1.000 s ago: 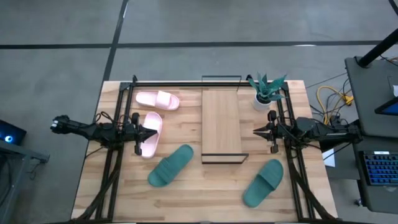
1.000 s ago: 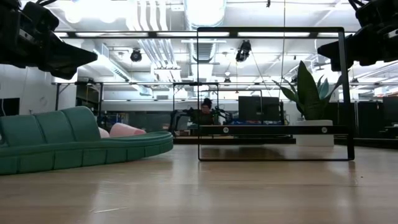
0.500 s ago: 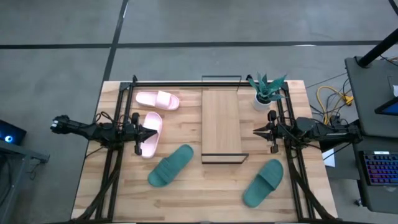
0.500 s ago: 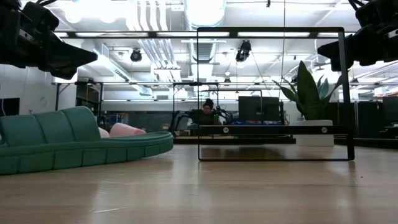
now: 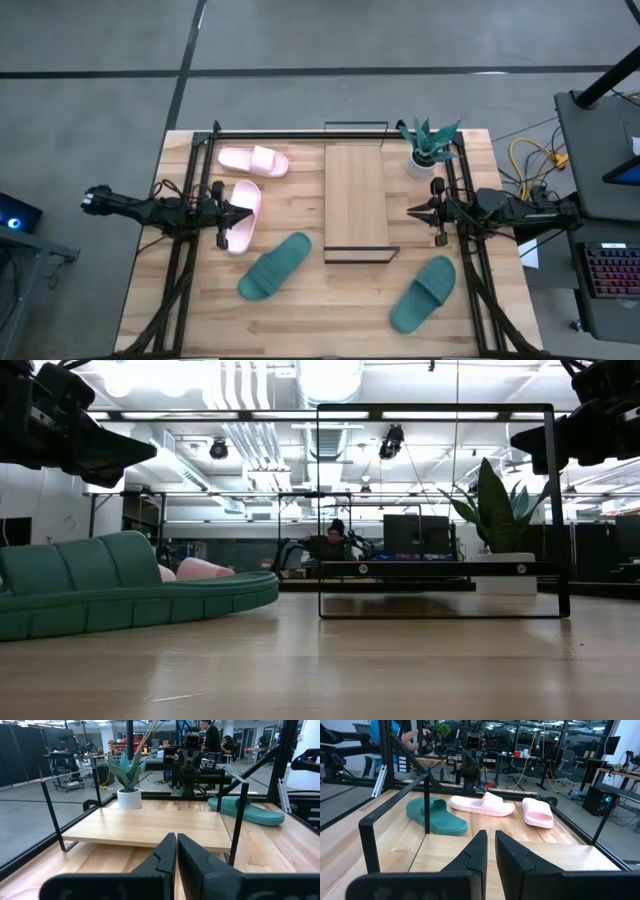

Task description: Pick and place slides into the shelf

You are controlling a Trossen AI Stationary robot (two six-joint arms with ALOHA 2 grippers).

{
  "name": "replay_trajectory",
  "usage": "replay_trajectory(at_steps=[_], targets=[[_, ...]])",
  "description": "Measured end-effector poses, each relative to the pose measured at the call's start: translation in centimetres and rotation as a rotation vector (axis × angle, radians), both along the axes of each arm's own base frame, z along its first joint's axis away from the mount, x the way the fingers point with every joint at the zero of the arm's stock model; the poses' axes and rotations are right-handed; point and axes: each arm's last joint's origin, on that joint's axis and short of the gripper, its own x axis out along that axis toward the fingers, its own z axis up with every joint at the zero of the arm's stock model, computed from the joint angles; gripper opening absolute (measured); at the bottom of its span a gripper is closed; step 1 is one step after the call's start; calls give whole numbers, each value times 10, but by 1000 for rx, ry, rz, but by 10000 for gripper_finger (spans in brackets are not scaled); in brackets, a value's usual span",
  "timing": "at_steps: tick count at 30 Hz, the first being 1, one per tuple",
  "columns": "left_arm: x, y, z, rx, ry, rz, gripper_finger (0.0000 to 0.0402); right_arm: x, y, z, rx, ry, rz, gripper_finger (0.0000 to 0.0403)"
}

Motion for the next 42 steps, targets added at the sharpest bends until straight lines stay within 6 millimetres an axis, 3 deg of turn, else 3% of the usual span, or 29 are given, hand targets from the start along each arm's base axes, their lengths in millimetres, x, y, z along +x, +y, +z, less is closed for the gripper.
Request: replay_trajectory(at_steps=[34,38,42], targets=[[0,0,0,0,0,0,0,0,0,0,0,-1,0,28],[0,0,1,-3,-12,0,0,0,0,6,-23,-61,0,28],[0,0,5,-13,-52,0,0,-1,0,15,74,-159,2,28]])
